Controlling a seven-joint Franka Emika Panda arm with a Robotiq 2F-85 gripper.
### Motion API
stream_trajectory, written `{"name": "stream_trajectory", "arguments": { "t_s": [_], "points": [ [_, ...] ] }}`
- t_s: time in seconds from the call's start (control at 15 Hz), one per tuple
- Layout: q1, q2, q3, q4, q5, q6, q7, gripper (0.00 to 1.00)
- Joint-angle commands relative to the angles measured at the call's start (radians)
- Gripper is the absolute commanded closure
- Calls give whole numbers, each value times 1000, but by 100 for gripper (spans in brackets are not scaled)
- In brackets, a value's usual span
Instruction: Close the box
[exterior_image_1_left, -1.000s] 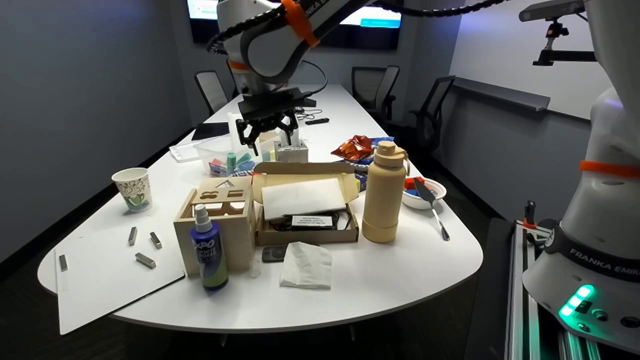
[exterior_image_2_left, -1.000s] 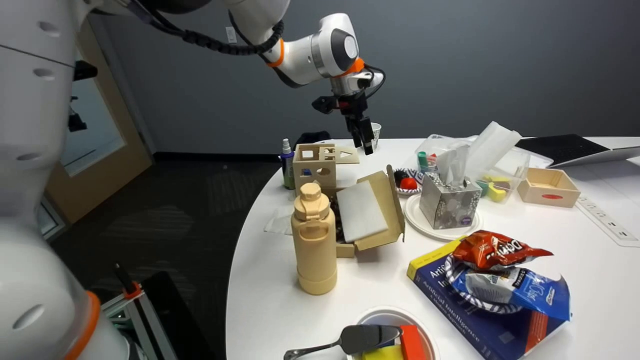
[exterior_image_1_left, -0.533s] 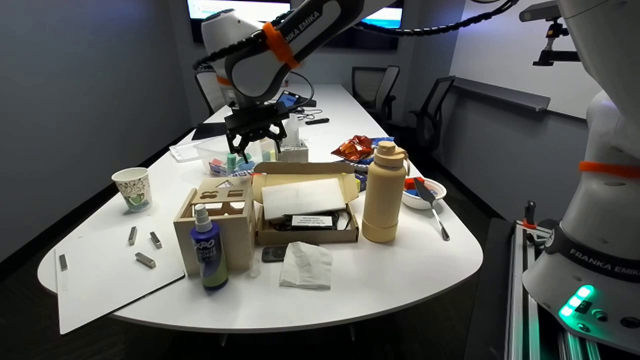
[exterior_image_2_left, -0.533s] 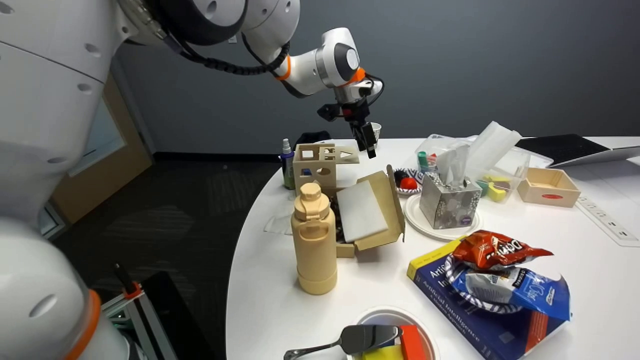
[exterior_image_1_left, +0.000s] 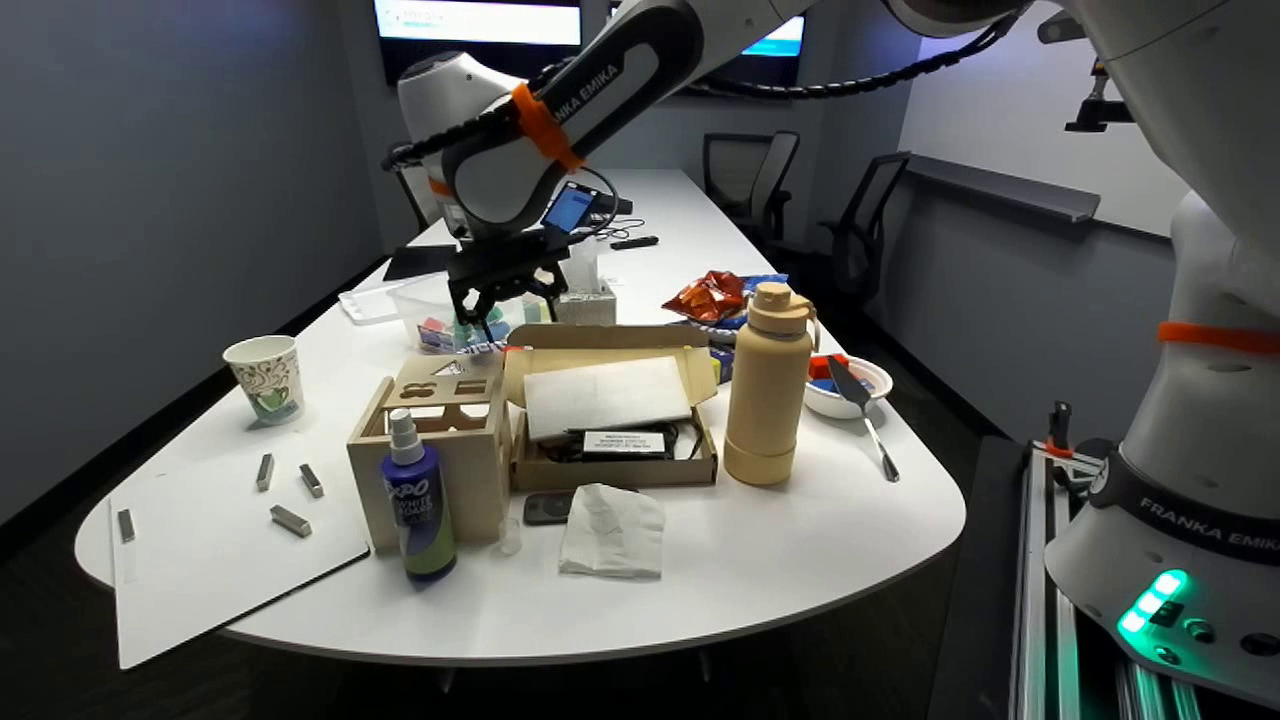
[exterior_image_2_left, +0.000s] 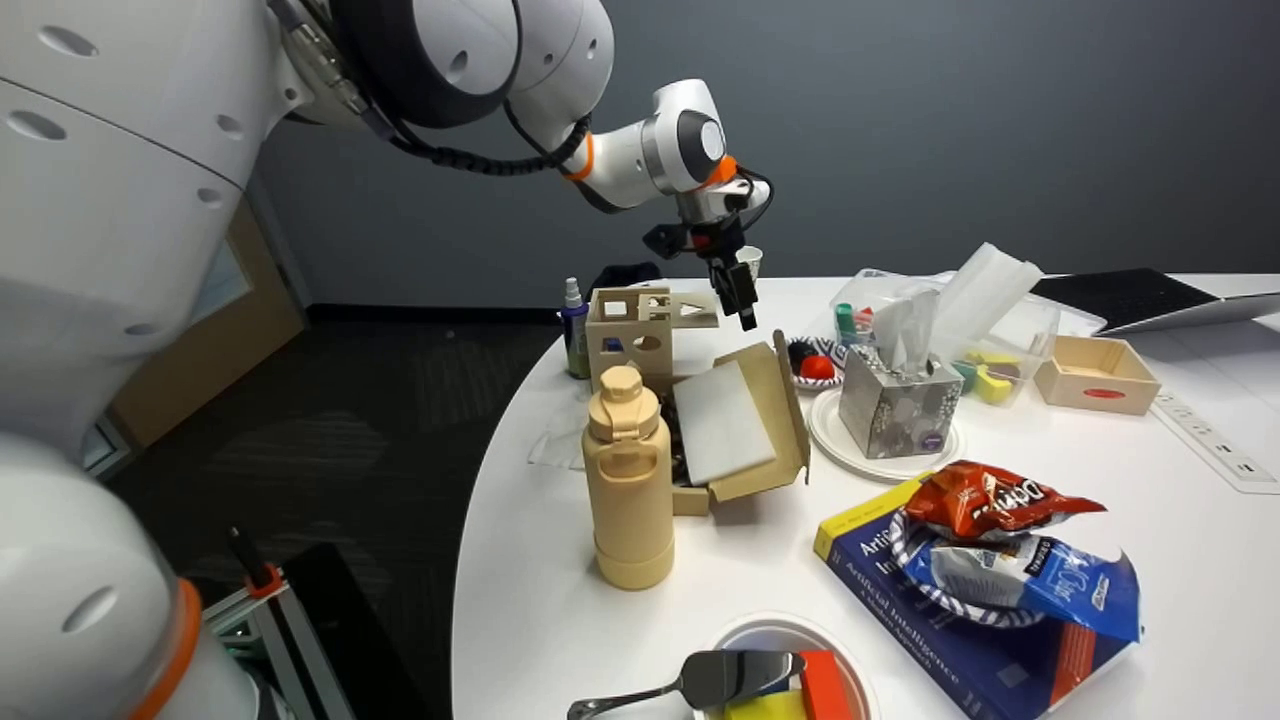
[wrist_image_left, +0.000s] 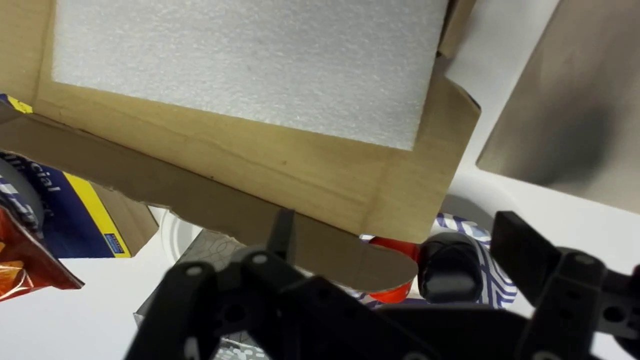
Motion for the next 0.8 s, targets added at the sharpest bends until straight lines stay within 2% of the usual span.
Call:
{"name": "stream_trajectory", "arguments": {
  "t_s": [0.0,0.73],
  "points": [
    [4,45,-2,63,41,-5,-20,0],
    [-5,83,18,111,135,-6,-91,0]
  ]
}}
